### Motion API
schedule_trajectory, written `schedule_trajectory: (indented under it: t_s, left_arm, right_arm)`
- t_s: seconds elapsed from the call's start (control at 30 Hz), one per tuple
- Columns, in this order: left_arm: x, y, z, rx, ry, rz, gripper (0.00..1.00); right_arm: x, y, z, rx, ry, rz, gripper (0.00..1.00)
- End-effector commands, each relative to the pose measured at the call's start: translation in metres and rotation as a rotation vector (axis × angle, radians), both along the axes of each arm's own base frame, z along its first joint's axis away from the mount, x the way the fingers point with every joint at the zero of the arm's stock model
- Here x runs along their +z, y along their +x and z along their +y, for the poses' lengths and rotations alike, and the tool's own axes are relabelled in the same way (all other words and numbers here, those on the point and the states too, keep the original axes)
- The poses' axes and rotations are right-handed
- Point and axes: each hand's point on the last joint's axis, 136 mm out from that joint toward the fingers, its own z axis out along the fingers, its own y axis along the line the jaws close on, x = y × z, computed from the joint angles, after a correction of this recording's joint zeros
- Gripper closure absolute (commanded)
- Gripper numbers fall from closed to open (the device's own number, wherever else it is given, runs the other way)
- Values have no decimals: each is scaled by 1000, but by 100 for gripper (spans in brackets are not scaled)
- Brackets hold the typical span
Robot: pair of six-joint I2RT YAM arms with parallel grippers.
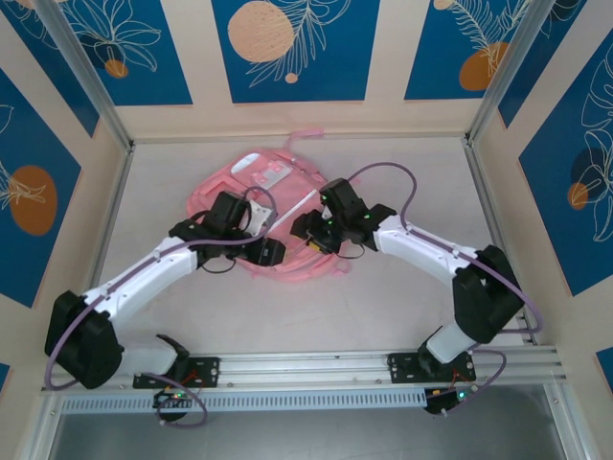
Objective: Pack the student bag
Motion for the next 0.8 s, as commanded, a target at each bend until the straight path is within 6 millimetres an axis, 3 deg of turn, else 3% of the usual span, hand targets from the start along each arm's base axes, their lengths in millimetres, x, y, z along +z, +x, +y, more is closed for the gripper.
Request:
schedule_trajectory:
  t_s: [0.0,0.13,0.37,0.6,0.77]
  left_arm:
    - [6,1,26,119,-13,40,39]
    - [6,14,60,300,-2,62,32]
    - [6,31,87,547,-45,93,29]
    - [8,45,72,665,-236,156,31]
    - [2,49,60,638,-269,194,35]
  right_arm:
    - [0,-9,-18,86,-187,-155,46]
    - [5,-13,-7,216,-338,-302,47]
    - [-4,-25,42,411,-434,-431,50]
    - [-26,-19,57,421,-473,-405,60]
    - [-33,-19,59,439,-487,-403,74]
